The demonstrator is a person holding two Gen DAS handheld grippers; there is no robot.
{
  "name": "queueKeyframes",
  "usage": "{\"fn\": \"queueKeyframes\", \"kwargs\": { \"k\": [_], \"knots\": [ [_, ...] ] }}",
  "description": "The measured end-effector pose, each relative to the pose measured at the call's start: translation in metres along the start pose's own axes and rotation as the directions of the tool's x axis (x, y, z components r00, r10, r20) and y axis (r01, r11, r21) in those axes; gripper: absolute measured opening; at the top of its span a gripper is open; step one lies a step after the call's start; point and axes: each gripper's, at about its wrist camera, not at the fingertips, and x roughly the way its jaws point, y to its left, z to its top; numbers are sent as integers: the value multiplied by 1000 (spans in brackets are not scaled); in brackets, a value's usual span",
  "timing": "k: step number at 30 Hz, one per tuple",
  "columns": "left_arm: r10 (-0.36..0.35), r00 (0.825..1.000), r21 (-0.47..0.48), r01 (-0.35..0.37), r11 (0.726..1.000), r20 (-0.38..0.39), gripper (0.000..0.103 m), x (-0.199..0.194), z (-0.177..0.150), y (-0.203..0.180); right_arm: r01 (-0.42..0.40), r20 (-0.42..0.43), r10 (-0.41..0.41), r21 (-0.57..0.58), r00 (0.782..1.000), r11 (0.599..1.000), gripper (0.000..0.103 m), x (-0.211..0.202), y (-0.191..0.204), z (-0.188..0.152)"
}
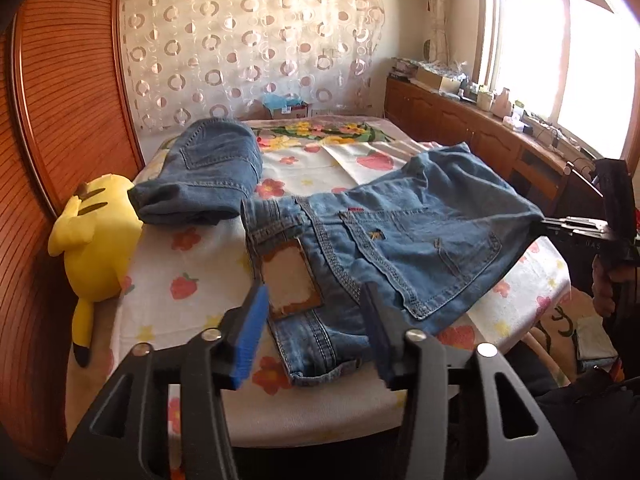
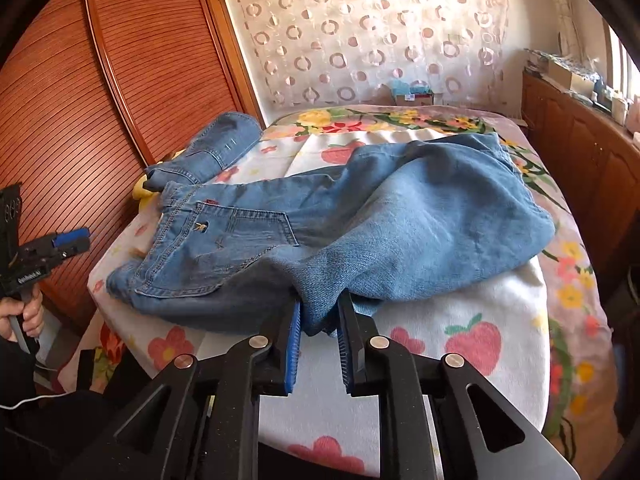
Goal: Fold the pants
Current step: 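Lift and fold the held jeans edge over with both grippers, then lower the jeans onto the bed and open both grippers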
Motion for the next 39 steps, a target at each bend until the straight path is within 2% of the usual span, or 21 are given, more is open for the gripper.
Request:
{"fn": "queueKeyframes", "kwargs": {
  "k": [3,5,6,15,25,33,39],
  "knots": [
    [18,1000,5,-18,1000,11,59,0,5,-1,8,14,-8,-6,1000,1000,21,-5,1,-5],
    [12,1000,3,-12,1000,18,76,2,9,-1,18,23,-18,-5,1000,1000,27,-8,-1,-6],
    [10,1000,2,-10,1000,21,78,3,10,-2,20,27,-20,-3,999,1000,27,-9,-2,-7],
    [-6,1000,30,5,1000,25,79,29,26,-23,35,52,-35,-4,998,999,40,-18,-8,-11],
    [-22,1000,16,22,1000,10,79,66,34,-41,45,82,-46,13,996,999,41,-37,-20,-9],
    [-38,999,31,39,999,-13,79,85,36,-54,189,113,-193,47,975,981,41,-35,-59,-8],
    [-52,998,49,54,997,-42,79,100,33,-63,251,79,-260,111,962,962,42,-15,-97,-5]
  ]
}}
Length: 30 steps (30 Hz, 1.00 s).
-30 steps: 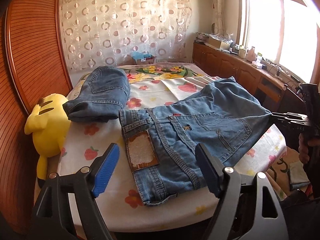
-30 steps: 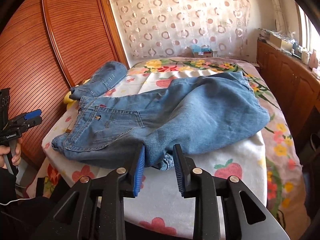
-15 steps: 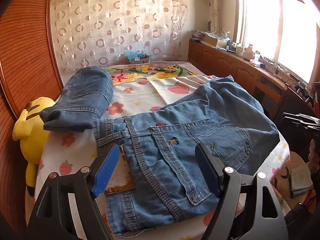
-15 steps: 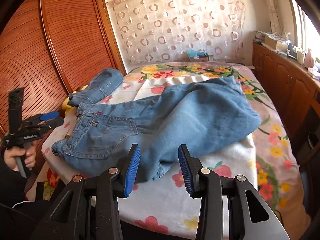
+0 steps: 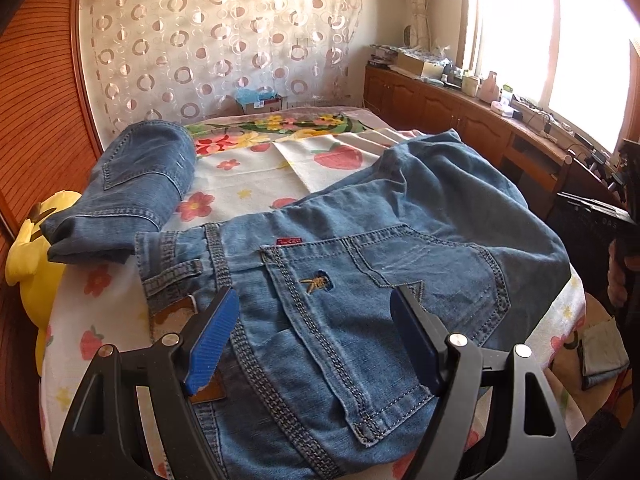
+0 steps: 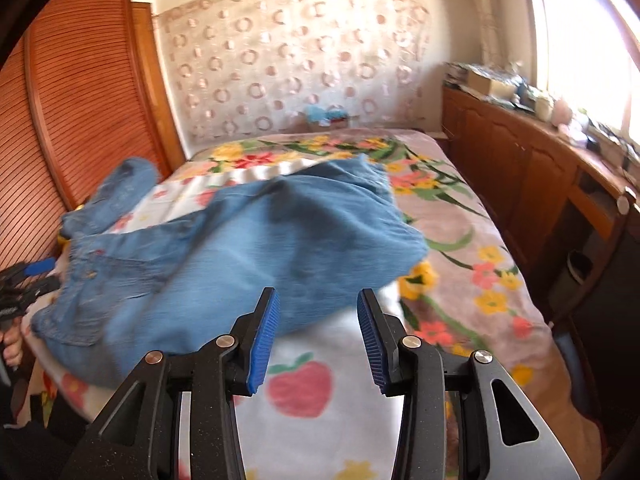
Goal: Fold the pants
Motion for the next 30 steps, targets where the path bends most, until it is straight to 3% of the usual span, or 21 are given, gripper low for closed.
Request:
{"fn": "queueKeyframes", "kwargs": {
  "k": [15,25,27,30],
  "knots": [
    [3,998,-5,-3,1000,-55,79,21,-14,-2,58,-141,-31,197,990,979,42,91,-50,40],
    [-17,997,-25,15,1000,-80,79,28,-29,3,39,-184,10,261,983,965,42,106,-63,48],
    [-18,997,-26,16,1000,-81,79,29,-29,4,21,-184,31,273,982,962,36,108,-68,49],
    [-18,997,-26,16,1000,-81,79,29,-30,4,8,-174,41,270,984,963,20,105,-69,48]
  ]
}}
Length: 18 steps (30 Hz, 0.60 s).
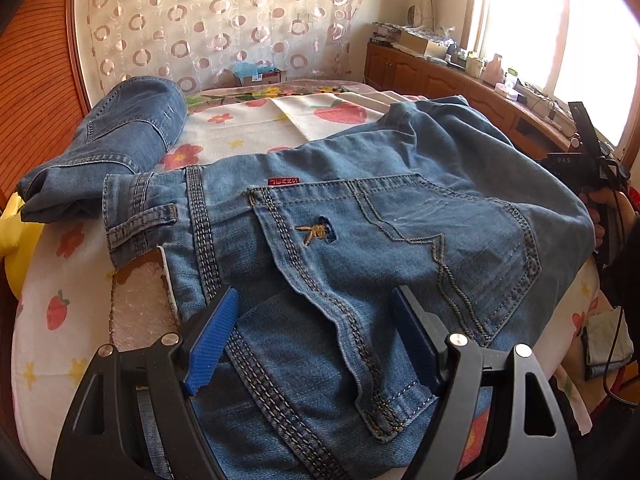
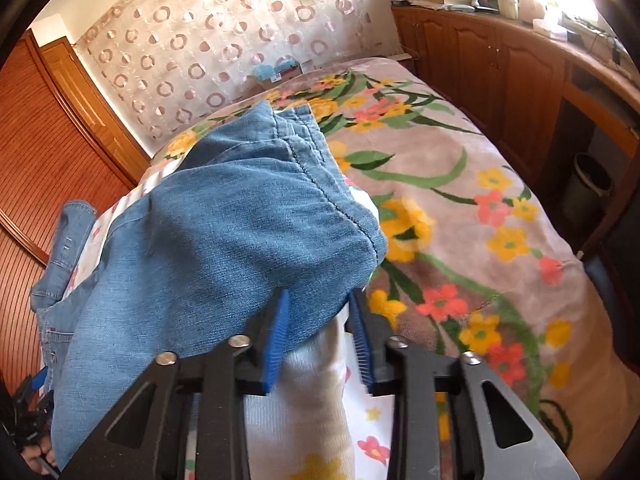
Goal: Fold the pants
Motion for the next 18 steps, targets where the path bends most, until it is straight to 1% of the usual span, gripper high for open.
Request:
{"fn": "queueKeyframes", "kwargs": {
  "k": [2,3,6,11,15,18],
  "knots": [
    [-2,1000,-3,2,1000,0,79,0,-1,0,6,18,-6,-14,1000,1000,6,-3,2,-1],
    [-3,1000,-4,3,1000,0,79,0,0,1,12,30,-12,-22,999,1000,4,-6,3,-1],
    [-5,1000,-9,5,1000,-1,79,-1,1,1,18,88,-14,-46,996,999,3,-18,8,-3],
    [5,1000,-19,-5,1000,15,79,-12,5,2,-12,161,28,-97,987,995,3,-51,29,3],
    [14,998,-26,-13,1000,58,79,-32,11,7,-51,207,87,-173,974,984,3,-81,64,9],
    [27,996,-35,-24,999,86,79,-47,16,13,-91,219,148,-250,964,964,3,-100,101,9]
  ]
}}
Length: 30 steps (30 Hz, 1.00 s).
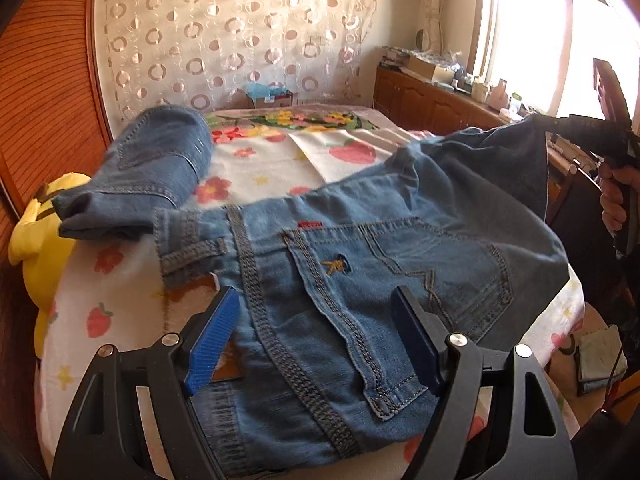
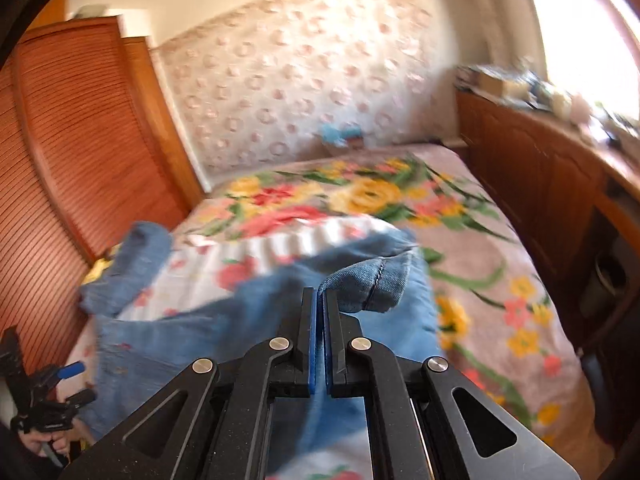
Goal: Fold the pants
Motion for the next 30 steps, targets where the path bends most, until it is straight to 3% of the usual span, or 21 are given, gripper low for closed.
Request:
{"fn": "queueKeyframes", "kwargs": {
  "k": [6,11,13,15,18,22,30],
  "knots": [
    [16,998,-8,-16,1000,56,79,-28,8,12,-141,-37,136,-165,990,976,3,0,95,-5],
    [24,997,-30,-22,999,74,79,-38,8,23,-278,-125,254,-251,959,927,3,2,156,-28],
    [26,997,-36,-23,999,72,79,-37,8,26,-304,-172,266,-262,949,916,3,8,169,-39],
    [27,997,-40,-24,999,68,79,-34,6,28,-301,-198,254,-267,947,915,4,17,171,-42],
    [24,998,-45,-21,999,64,79,-31,5,29,-280,-204,228,-284,952,917,13,20,164,-47],
    [15,999,-36,-14,999,51,79,-24,5,23,-266,-162,229,-271,960,925,37,11,157,-38],
    [-22,999,2,22,1000,30,79,-5,12,2,-177,-147,146,-225,978,958,40,26,132,-38]
  ]
}}
